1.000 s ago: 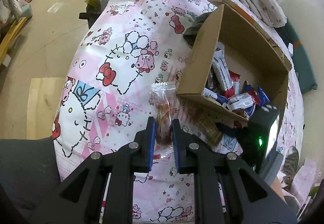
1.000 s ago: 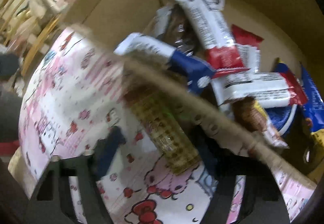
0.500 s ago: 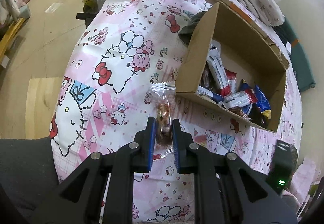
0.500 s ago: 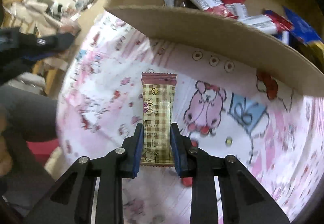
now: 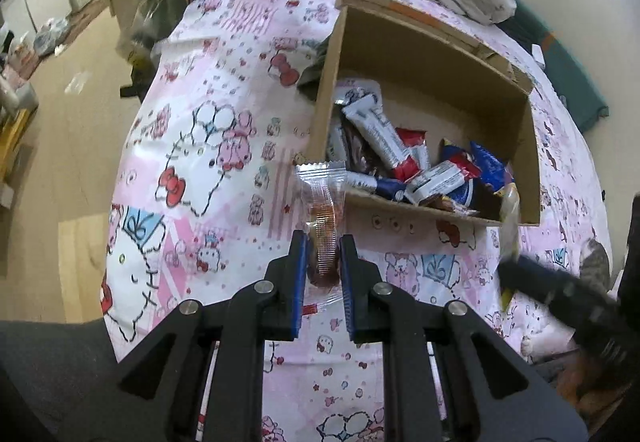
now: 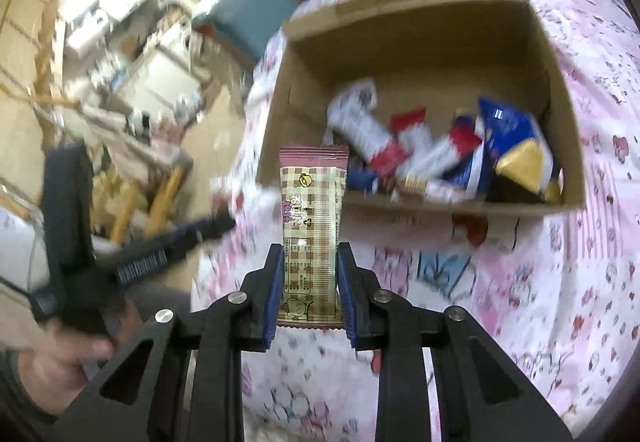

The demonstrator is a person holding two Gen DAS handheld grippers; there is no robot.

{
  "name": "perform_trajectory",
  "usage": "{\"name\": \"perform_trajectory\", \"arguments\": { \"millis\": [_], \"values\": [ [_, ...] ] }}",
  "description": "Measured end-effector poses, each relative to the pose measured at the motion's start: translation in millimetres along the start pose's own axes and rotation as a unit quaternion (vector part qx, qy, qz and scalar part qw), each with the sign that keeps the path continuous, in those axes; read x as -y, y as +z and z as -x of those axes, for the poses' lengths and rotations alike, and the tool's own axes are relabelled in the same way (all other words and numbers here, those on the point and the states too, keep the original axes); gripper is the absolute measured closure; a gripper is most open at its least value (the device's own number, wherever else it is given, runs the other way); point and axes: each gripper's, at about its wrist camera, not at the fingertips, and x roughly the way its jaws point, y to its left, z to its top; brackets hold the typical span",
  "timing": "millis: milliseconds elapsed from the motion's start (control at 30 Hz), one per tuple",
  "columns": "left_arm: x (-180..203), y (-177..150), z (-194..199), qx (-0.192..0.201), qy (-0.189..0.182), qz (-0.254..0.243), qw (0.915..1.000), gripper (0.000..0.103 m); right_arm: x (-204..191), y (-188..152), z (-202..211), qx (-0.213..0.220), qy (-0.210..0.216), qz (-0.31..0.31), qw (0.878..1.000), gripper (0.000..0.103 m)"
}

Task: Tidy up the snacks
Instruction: 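Lower the candy and wafer bar into the box and open both tools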

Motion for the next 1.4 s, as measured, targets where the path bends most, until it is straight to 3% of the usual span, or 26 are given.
{"name": "perform_trajectory", "arguments": {
  "millis": [167, 467, 733, 933, 1167, 1400],
  "values": [
    [15, 14, 11, 0.02, -0.013, -0.037, 0.9991, 0.09, 19, 25, 7, 0.058, 0.009, -0.026, 0.998, 0.076],
    [46, 66, 3, 0.035, -0.011, -0.073, 0.9966, 0.09, 47, 52, 13, 0.083, -0.009, -0.063, 0.995, 0.076],
    [62, 92, -28, 0.041, -0.022, -0.087, 0.9951, 0.09, 64, 63, 3, 0.076, -0.025, -0.081, 0.994, 0.076],
    [67, 88, -49, 0.063, -0.019, -0.113, 0.9914, 0.089, 77, 59, -12, 0.058, -0.033, -0.109, 0.992, 0.076],
    [61, 90, -61, 0.051, -0.026, -0.091, 0.9942, 0.089, 84, 55, -23, 0.043, -0.041, -0.122, 0.991, 0.075],
    [68, 87, -56, 0.057, -0.035, -0.108, 0.9919, 0.088, 83, 53, -27, 0.034, -0.027, -0.123, 0.991, 0.072]
  ]
}}
